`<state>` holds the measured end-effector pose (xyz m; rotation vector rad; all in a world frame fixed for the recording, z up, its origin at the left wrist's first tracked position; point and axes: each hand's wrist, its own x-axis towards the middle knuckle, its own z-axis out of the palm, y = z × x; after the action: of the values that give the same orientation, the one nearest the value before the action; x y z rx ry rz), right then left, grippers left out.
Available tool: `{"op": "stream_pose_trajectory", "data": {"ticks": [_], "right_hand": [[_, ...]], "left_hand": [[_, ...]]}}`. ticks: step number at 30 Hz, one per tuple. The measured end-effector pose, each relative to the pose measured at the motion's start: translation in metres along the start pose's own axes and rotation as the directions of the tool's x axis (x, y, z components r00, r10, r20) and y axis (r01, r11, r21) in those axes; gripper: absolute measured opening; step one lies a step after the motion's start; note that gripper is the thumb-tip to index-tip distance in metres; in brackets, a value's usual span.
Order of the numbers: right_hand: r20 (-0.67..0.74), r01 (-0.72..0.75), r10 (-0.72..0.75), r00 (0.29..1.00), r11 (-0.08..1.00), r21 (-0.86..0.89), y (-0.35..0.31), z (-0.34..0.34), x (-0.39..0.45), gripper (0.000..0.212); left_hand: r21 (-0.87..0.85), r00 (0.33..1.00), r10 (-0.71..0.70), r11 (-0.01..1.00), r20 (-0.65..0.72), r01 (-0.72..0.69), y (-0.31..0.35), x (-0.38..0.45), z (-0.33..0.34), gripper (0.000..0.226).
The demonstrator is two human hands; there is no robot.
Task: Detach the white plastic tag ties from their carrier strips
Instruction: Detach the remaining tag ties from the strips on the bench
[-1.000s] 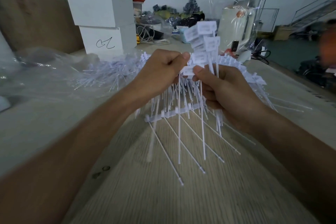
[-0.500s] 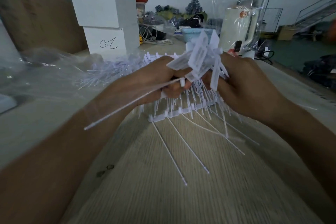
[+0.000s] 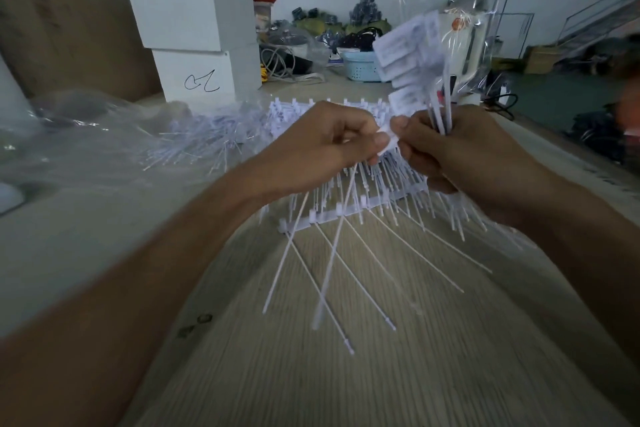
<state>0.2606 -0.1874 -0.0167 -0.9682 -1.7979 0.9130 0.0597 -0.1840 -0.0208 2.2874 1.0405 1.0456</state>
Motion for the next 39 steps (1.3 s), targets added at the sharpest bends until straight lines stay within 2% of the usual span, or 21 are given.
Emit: {"op": "stream_pose_trajectory", "data": {"ticks": [3, 6, 9, 12, 15, 17, 20, 24, 26, 28, 30, 33, 36, 39], "right_hand": [[0.145, -0.081, 0.08, 0.986, 0.997, 0.002, 0.004, 0.001, -0.002, 0.041], [0.249, -0.114, 0.117, 0.961, 0.993, -0.027, 0.008, 0.004, -0.004, 0.04], [0.275, -0.088, 0.093, 0.957, 0.996, -0.029, 0.006, 0.003, -0.006, 0.042], [0.248, -0.048, 0.05, 0.968, 0.999, -0.011, 0.002, 0.003, -0.008, 0.044], [0.236, -0.039, 0.043, 0.971, 0.999, -0.022, 0.002, 0.005, -0.008, 0.046], [0.208, -0.073, 0.075, 0.975, 0.997, -0.015, 0.003, 0.006, -0.007, 0.044], [0.139, -0.156, 0.146, 0.979, 0.986, 0.06, 0.004, 0.004, -0.007, 0.04], [0.048, -0.131, 0.128, 0.991, 0.99, 0.052, 0.004, 0.004, -0.004, 0.036], [-0.003, -0.137, 0.137, 0.991, 0.989, 0.061, 0.002, 0.007, -0.002, 0.038], [0.0, -0.14, 0.141, 0.99, 0.989, 0.036, 0.001, 0.013, -0.004, 0.047], [0.019, -0.099, 0.099, 0.995, 0.995, -0.013, 0.001, 0.017, -0.006, 0.046], [0.023, -0.043, 0.043, 0.999, 0.999, -0.01, 0.001, 0.016, -0.007, 0.038], [-0.028, -0.034, 0.036, 0.999, 0.998, 0.056, 0.002, 0.015, -0.005, 0.036], [-0.094, -0.008, 0.017, 0.995, 0.995, 0.095, 0.002, 0.015, -0.003, 0.034]], "left_hand": [[0.089, 0.993, -0.002, 0.996, -0.121, 0.013, 0.0, 0.001, -0.002, 0.029], [0.05, 0.976, 0.002, 0.999, -0.217, 0.009, 0.0, 0.001, -0.004, 0.02], [0.092, 0.971, 0.011, 0.996, -0.238, 0.011, 0.001, -0.001, -0.005, 0.033], [0.082, 0.96, -0.007, 0.996, -0.28, 0.031, -0.002, 0.0, -0.007, 0.019], [0.078, 0.953, -0.003, 0.997, -0.302, 0.028, -0.005, 0.002, -0.006, 0.018], [-0.002, 0.967, -0.03, 1.0, -0.252, 0.031, -0.004, 0.003, -0.005, 0.018], [-0.252, 0.986, -0.092, 0.966, -0.136, 0.056, -0.006, 0.002, -0.003, 0.011], [-0.296, 0.992, -0.101, 0.952, -0.07, 0.076, -0.003, 0.001, -0.003, 0.031], [-0.314, 0.996, -0.078, 0.948, -0.053, 0.058, -0.002, 0.001, -0.004, 0.03], [-0.294, 1.0, -0.018, 0.956, -0.005, 0.016, 0.0, 0.001, -0.003, 0.026], [-0.269, 0.998, 0.035, 0.963, 0.046, -0.021, 0.001, 0.0, -0.001, 0.027], [-0.193, 0.999, 0.024, 0.981, -0.026, -0.028, -0.001, 0.001, -0.003, 0.035], [-0.181, 0.989, -0.063, 0.983, -0.133, 0.038, -0.005, 0.002, -0.005, 0.026], [-0.279, 0.985, -0.149, 0.953, -0.09, 0.119, -0.007, 0.002, 0.003, 0.033]]}}
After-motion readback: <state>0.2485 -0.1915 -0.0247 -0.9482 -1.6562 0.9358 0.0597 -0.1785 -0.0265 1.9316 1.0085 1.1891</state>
